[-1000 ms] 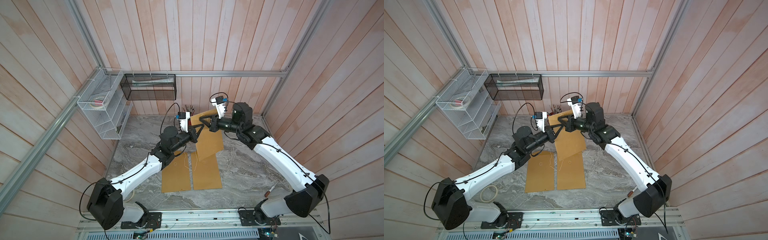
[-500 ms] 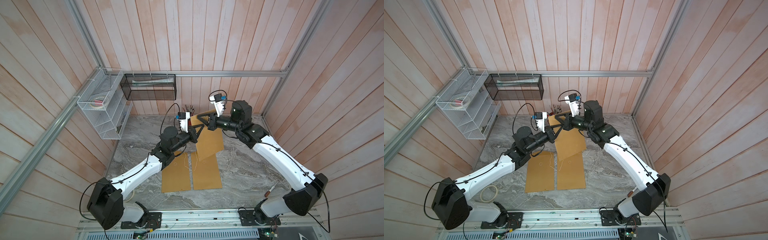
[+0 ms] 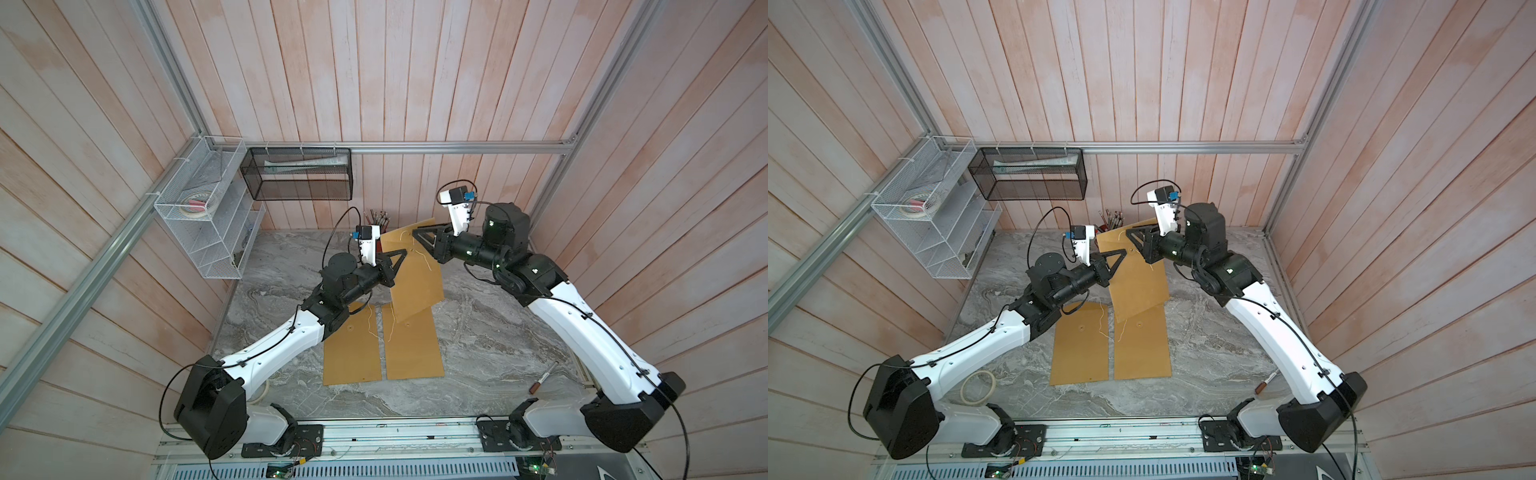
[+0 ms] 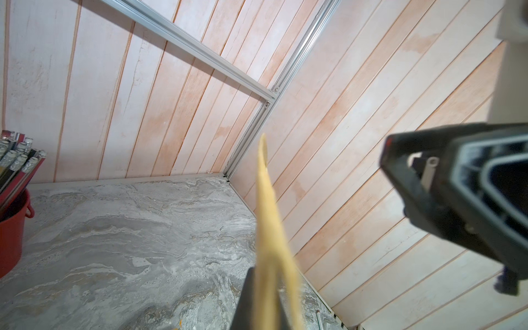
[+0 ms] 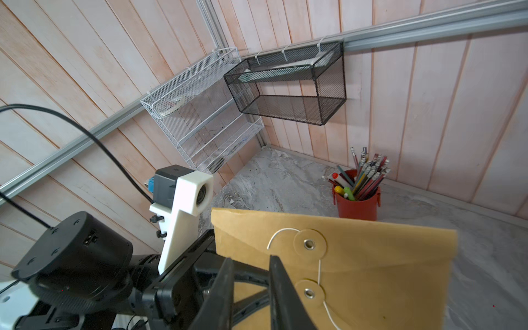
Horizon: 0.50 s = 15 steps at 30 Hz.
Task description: Open the file bag
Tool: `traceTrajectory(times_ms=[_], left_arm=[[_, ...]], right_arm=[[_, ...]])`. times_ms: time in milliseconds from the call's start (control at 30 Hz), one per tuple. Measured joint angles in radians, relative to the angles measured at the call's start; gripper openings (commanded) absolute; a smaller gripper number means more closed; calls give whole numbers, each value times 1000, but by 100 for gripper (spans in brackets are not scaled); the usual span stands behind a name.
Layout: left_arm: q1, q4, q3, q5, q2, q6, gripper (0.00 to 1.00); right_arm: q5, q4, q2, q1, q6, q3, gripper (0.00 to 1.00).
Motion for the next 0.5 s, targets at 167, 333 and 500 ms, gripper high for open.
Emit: traceTrajectory(times_ms=[167,333,500], left_arm=[[0,-59,35,0,2,46,0],[0,-92,65,0,2,87,0],[0,-112,67,0,2,105,0]], right_arm=[[38,-78,-45,-24,-33,-2,32],[56,-144,-43,-37,-55,-48,32],[63,-185,-29,-38,-68,-86,33]])
